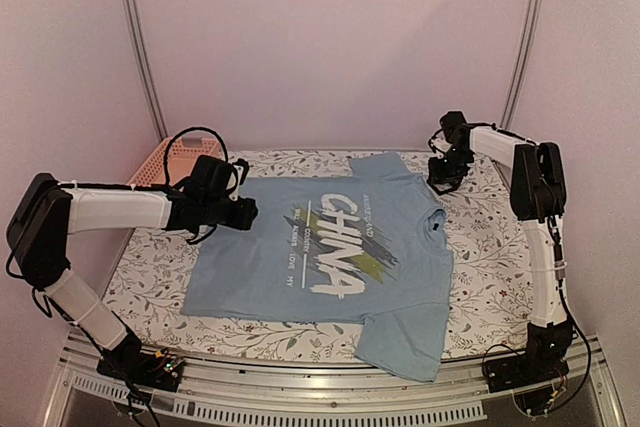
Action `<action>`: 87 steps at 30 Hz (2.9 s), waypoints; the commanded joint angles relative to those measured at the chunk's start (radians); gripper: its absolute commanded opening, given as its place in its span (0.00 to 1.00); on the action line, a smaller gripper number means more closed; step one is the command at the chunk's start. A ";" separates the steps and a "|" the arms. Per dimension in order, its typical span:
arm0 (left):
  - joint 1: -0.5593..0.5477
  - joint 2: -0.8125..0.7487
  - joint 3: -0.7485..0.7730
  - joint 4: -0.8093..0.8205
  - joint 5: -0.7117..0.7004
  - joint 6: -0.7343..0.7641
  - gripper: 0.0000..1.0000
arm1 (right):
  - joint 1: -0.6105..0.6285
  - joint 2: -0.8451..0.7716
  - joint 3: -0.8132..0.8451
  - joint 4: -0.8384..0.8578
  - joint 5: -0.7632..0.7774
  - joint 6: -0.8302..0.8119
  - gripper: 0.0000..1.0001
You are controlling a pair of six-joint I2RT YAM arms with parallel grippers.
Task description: Pin the brooch onto the clothing
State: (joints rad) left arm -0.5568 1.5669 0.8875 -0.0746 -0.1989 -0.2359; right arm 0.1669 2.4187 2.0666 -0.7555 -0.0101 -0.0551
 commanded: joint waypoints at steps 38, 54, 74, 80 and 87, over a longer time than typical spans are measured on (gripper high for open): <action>-0.437 -0.209 0.179 -0.099 0.571 1.418 0.54 | 0.643 -0.823 -0.538 -0.122 -0.624 -0.242 0.36; -0.481 -0.161 0.168 0.034 0.444 1.435 0.50 | 0.696 -0.794 -0.502 -0.132 -0.657 -0.248 0.36; -0.484 -0.130 0.192 0.021 0.497 1.408 0.27 | 0.700 -0.776 -0.479 -0.132 -0.643 -0.256 0.36; -0.487 -0.129 0.191 0.030 0.509 1.407 0.20 | 0.700 -0.770 -0.474 -0.136 -0.640 -0.258 0.36; -0.487 -0.129 0.195 0.031 0.503 1.400 0.04 | 0.700 -0.766 -0.470 -0.141 -0.641 -0.259 0.36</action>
State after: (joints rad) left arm -1.0275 1.4281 1.0599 -0.0601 0.2909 1.1767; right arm 0.8593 1.6405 1.5642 -0.8860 -0.6468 -0.3046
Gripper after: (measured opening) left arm 0.079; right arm 0.416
